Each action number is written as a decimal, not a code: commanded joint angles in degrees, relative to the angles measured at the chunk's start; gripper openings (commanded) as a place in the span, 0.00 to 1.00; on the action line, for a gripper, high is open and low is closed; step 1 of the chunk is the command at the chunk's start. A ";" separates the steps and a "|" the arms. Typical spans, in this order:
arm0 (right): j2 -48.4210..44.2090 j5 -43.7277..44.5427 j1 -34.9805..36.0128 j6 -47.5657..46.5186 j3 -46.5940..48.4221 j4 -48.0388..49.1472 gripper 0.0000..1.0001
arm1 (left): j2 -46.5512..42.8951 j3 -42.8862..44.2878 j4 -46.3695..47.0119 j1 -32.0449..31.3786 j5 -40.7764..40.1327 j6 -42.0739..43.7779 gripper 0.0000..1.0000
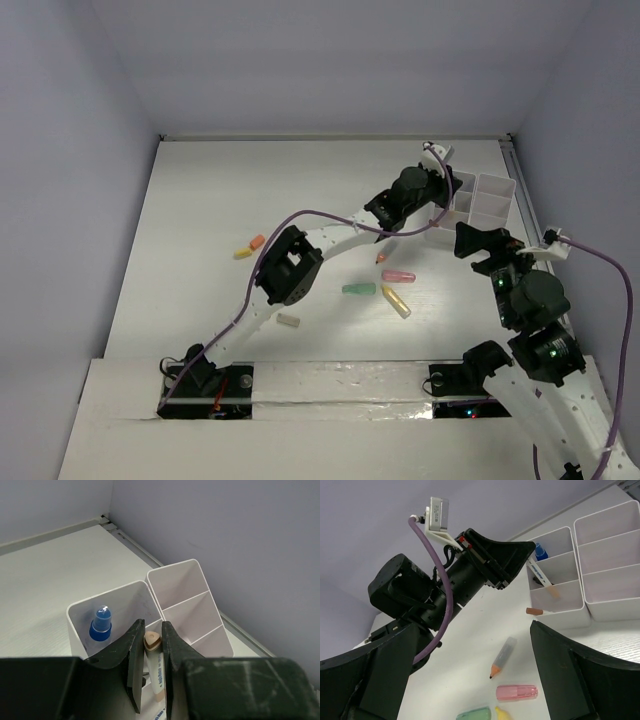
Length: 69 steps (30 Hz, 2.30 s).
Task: Sort the stationery into containers
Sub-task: Place the pen in the storage box, then pick up the pen from the center of the board.
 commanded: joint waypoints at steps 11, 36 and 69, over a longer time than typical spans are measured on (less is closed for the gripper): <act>0.26 -0.25 0.34 -1.05 -0.54 4.07 0.98 | -4.21 -6.47 6.91 -0.41 -1.32 1.57 0.22; 13.33 -18.24 0.34 -2.98 0.78 4.24 0.75 | -46.99 -36.86 13.15 2.49 -17.04 13.88 0.94; 77.07 -35.41 19.58 -34.88 29.42 -17.71 0.92 | -105.03 -75.46 -32.12 21.82 -12.41 4.56 0.99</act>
